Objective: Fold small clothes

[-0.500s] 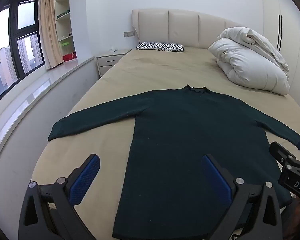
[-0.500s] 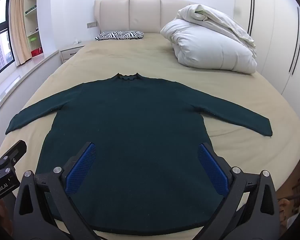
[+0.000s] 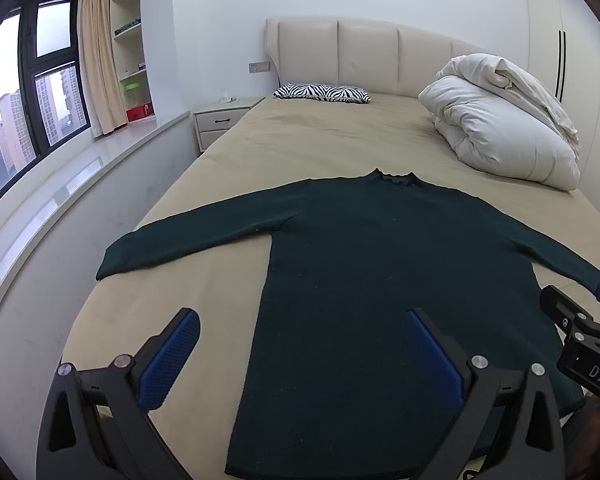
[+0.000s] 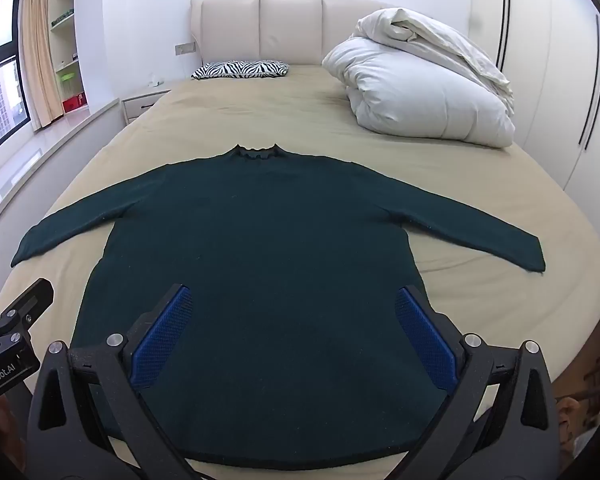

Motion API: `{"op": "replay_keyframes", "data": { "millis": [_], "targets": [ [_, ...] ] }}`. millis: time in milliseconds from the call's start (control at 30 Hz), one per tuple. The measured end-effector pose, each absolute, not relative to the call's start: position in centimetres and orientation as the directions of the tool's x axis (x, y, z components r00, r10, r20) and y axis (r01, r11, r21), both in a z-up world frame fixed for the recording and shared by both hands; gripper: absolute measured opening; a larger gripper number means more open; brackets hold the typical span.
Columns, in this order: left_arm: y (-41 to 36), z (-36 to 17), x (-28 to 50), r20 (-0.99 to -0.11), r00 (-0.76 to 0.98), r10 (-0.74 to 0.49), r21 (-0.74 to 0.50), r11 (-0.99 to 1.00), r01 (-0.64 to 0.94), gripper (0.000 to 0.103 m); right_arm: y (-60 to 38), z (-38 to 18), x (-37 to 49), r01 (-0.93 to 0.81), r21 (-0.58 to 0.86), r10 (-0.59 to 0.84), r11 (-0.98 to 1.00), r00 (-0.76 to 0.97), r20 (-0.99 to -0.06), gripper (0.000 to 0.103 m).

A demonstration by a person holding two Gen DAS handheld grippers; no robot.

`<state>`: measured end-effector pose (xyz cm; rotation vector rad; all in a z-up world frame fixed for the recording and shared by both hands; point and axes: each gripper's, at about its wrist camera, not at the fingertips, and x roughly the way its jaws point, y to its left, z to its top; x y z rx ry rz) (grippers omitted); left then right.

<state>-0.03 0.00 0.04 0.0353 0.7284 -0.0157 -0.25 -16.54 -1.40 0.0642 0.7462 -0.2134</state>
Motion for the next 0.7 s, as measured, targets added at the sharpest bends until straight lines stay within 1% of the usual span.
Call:
{"op": "replay_keyframes", "data": {
  "millis": [700],
  "targets": [
    [0.85, -0.52, -0.09, -0.667, 0.745, -0.002, 0.025, 0.999, 0.025, 0.103, -16.42, -1.52, -0.24, 0.215, -0.018, -0.169, 0.976, 0.713, -0.681, 0.103]
  ]
}}
